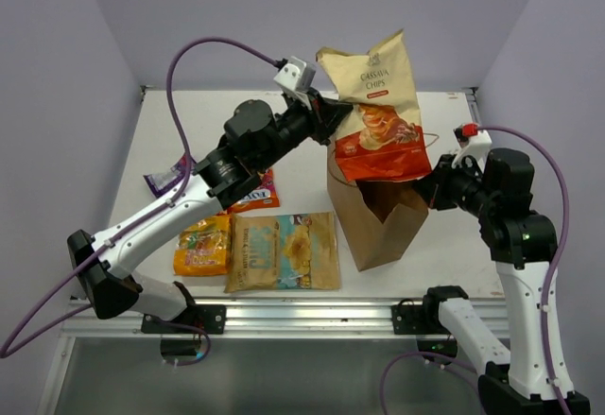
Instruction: Place the snacks into the paper bag
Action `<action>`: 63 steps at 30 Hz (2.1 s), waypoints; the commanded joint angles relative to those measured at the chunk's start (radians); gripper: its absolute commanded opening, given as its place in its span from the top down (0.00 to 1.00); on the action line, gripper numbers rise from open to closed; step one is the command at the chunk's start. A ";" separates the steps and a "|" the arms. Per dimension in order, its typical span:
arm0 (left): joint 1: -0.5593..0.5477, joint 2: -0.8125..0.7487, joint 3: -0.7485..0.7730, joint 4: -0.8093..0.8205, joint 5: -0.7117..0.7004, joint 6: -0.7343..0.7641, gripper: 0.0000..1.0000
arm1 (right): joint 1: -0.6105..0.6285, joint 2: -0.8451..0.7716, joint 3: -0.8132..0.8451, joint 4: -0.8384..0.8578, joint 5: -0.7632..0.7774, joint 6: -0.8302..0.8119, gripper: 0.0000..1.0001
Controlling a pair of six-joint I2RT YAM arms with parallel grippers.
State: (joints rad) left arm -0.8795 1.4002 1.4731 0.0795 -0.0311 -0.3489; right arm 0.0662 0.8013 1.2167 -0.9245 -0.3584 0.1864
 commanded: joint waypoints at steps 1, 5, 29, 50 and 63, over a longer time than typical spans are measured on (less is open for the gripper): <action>-0.022 -0.006 0.006 0.100 -0.018 0.039 1.00 | 0.001 -0.011 -0.002 -0.002 -0.022 -0.013 1.00; -0.038 -0.001 0.021 0.011 -0.064 0.077 1.00 | 0.001 -0.019 -0.003 -0.005 -0.019 -0.013 1.00; -0.078 -0.072 -0.165 -0.287 -0.280 0.340 1.00 | 0.001 -0.033 0.035 -0.048 0.016 -0.024 1.00; -0.136 0.003 -0.008 -0.529 -0.401 0.567 1.00 | 0.001 -0.025 0.056 -0.056 0.036 -0.030 1.00; -0.134 -0.021 0.035 -0.580 -0.406 0.593 1.00 | 0.001 -0.034 0.056 -0.060 0.038 -0.030 1.00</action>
State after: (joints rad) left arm -1.0176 1.4078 1.4666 -0.4271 -0.4015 0.2043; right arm 0.0662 0.7769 1.2324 -0.9852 -0.3321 0.1711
